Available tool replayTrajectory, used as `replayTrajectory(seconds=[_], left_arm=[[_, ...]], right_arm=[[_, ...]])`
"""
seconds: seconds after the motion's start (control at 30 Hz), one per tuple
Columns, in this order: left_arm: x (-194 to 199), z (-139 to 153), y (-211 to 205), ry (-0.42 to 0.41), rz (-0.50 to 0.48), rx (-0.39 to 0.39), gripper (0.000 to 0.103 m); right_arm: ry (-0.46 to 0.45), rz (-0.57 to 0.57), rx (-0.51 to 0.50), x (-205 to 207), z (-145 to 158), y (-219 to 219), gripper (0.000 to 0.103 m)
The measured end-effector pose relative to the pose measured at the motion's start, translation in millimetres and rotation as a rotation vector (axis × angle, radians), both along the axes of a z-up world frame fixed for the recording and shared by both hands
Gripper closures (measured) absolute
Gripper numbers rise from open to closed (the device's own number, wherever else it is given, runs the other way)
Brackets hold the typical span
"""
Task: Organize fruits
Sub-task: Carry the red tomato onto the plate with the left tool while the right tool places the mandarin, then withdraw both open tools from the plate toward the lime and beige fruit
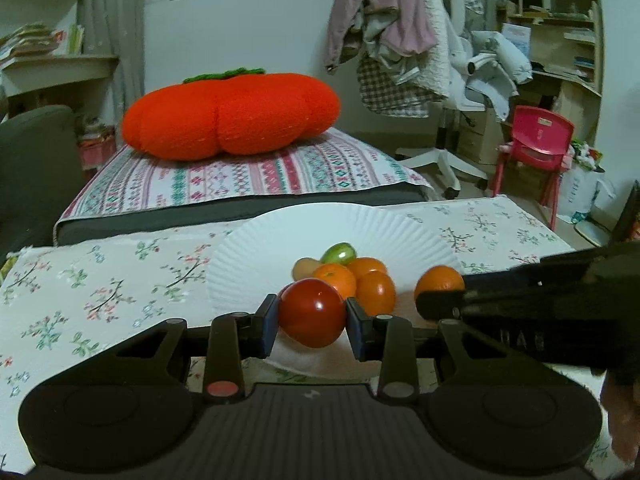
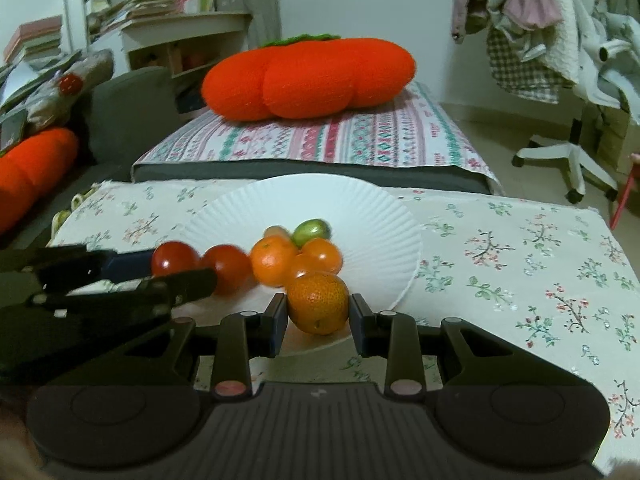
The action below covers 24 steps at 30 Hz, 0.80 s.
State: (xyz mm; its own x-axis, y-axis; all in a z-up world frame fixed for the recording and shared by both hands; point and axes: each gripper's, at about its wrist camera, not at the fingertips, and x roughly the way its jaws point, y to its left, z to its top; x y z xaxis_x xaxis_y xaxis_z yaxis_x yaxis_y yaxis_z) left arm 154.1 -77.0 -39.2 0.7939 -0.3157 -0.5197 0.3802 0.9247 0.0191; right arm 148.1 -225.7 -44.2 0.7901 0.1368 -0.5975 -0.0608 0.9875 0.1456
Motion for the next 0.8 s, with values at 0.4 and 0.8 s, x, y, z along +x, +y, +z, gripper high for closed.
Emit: replayTrajectory(seconds=[0.4, 0.8], left_arm=[[10.8, -13.2, 3.4, 0.058, 0.007, -0.031, 0.071], [9.3, 7.6, 26.9, 0.043, 0.089, -0.116, 0.062]], right_arm=[[-0.020, 0.000, -0.034, 3.6, -5.1, 1.9, 0.070], [-0.062, -0.128, 0.044, -2.0, 3.8, -27.4, 0.055]])
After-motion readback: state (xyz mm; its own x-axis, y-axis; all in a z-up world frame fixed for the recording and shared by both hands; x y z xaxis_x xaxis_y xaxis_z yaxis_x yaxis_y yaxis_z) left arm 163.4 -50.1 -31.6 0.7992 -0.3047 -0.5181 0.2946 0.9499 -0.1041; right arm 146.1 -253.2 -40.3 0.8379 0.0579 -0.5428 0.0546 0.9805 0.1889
